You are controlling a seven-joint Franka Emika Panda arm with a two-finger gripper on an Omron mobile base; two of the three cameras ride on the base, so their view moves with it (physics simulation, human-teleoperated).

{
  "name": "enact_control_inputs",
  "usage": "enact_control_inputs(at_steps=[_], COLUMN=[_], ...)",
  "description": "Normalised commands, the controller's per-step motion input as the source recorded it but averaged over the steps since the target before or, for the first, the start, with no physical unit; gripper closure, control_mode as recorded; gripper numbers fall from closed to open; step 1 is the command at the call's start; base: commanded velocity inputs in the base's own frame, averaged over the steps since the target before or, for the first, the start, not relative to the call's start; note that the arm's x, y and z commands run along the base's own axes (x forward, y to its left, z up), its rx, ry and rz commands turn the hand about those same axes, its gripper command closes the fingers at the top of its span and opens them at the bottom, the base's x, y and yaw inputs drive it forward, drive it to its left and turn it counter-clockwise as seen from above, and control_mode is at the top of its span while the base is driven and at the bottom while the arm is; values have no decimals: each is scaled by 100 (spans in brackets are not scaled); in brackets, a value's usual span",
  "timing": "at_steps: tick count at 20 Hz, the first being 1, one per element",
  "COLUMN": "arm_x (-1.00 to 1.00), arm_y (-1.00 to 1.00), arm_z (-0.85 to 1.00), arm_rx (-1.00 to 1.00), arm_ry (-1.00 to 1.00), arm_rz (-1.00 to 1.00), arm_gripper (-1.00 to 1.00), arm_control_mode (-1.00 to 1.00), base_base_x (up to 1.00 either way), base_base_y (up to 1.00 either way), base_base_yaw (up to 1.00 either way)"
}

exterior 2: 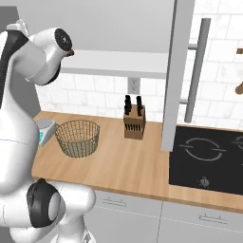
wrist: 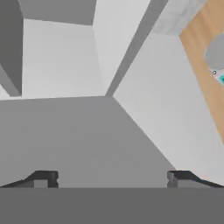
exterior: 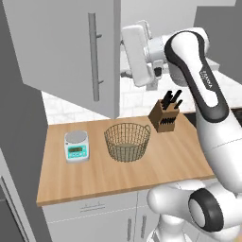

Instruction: Open the cabinet, pick up the bread from the cabinet and place it in the basket. Then move the basket to the dining counter.

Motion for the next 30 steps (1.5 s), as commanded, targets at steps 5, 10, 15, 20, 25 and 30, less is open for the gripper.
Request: enact_control_inputs(at_steps=[5, 10, 15, 20, 25, 30], arm_x=[0, -6, -27, -12, 0, 13], arm_y=[100, 100, 100, 100, 100, 77], arm_z=[0, 0, 0, 2, -7, -17], arm_rx=[11, 11, 7, 3, -6, -32], arm_ry=[20, 19, 12, 17, 6, 1], arm_rz=[32, 35, 35, 24, 8, -7], arm_gripper=[-100, -100, -100, -100, -100, -100], arm_control_mode=[-100, -100, -100, -100, -100, -100], base_base_x=[0, 0, 0, 0, 0, 0], base_base_y=[0, 0, 0, 0, 0, 0], base_base_yaw=[0, 0, 0, 0, 0, 0])
